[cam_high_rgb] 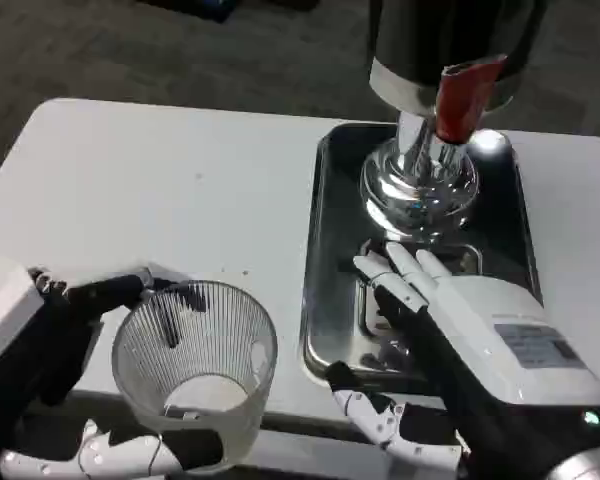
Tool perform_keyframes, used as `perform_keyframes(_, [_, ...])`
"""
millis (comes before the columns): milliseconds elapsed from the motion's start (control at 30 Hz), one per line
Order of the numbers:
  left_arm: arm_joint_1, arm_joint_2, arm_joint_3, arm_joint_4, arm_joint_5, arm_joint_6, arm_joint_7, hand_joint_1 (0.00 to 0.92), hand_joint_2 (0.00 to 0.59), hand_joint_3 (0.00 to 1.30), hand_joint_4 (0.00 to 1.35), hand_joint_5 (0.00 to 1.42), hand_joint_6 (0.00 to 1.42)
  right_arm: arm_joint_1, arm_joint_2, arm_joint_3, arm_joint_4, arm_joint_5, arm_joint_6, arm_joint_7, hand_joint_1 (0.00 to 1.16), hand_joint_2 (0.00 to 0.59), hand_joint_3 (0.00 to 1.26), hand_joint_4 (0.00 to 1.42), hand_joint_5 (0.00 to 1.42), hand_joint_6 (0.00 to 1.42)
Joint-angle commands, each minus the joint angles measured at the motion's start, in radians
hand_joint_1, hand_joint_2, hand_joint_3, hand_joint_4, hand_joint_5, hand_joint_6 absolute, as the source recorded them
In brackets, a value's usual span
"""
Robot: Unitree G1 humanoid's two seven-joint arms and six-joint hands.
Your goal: Grasp the cup under the faucet to collect the drink, then remove the cup.
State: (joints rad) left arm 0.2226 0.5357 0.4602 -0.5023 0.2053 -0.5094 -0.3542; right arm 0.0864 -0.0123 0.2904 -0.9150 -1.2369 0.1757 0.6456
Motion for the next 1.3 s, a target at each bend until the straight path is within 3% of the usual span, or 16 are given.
perform_keyframes(33, [-0.004, 0.008, 0.01, 0.0, -0.014, 0.0, 0.016, 0.4, 0.114, 1.0, 1.19, 1.36, 1.42, 0.009, 0.003, 0.002, -0.008, -0.005, -0.011, 0.008, 0.47, 0.442, 0.11, 0.0, 0.0, 0.1])
perform_keyframes(600, [-0.038, 0.015, -0.011, 0.025, -0.009, 0.005, 0.015, 0.4, 0.119, 1.0, 1.19, 1.36, 1.42, 0.0, 0.006, -0.001, -0.005, -0.011, -0.009, 0.01, 0.47, 0.442, 0.11, 0.0, 0.0, 0.1])
perform_keyframes(867, [-0.087, 0.016, -0.037, 0.063, 0.006, 0.018, 0.022, 0.4, 0.119, 1.0, 1.19, 1.36, 1.42, 0.015, 0.012, -0.027, -0.024, -0.023, -0.001, 0.014, 0.47, 0.442, 0.11, 0.0, 0.0, 0.1])
perform_keyframes(1300, [-0.307, 0.017, -0.163, 0.261, 0.141, 0.033, 0.094, 0.4, 0.119, 1.0, 1.19, 1.36, 1.42, 0.051, 0.023, -0.134, -0.05, -0.005, 0.028, 0.011, 0.47, 0.442, 0.11, 0.0, 0.0, 0.1])
